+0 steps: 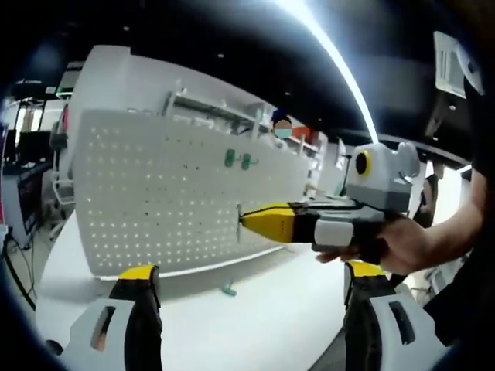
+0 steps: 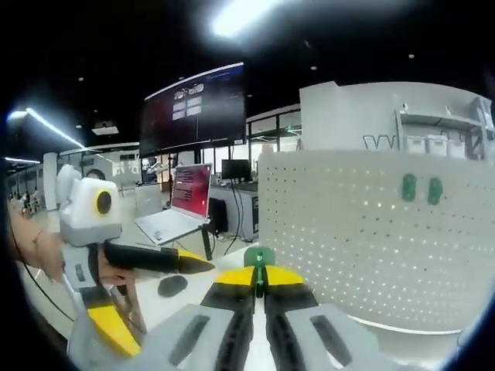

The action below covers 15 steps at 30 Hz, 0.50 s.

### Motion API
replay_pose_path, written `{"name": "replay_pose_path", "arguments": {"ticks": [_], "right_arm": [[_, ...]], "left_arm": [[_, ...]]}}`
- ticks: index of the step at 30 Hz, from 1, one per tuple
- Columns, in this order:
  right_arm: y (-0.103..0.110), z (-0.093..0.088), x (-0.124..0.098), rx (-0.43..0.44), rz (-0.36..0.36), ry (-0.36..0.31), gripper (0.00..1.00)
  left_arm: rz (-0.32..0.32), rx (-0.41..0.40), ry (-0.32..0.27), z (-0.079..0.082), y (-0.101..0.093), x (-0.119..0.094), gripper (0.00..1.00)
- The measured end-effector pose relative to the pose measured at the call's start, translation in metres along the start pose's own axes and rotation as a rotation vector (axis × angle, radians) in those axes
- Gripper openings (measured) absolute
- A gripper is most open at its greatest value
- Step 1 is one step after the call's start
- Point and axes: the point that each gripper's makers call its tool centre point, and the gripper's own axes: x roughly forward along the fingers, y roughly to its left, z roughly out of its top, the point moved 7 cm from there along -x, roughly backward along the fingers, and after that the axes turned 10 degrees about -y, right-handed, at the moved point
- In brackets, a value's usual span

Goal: Insert the hook assembly into the mounting plate slot until the hook locks in place.

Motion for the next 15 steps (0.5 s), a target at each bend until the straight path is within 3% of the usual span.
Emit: {"name": "replay_pose_path", "arguments": {"ticks": [9,15], "right_arm": [[-0.008,0.006,0.011,-0.027,-0.026,-0.040,0.00],[-0.023,0.012,0.017,-0.025,-0.089,-0.081,0.00]], "left_arm": [[0.029,0.006,-0.027,0.005,0.001,-0.003,1.00],[0.036,0.011,-0.027,0.006,0.001,-0.003,1.00]]}}
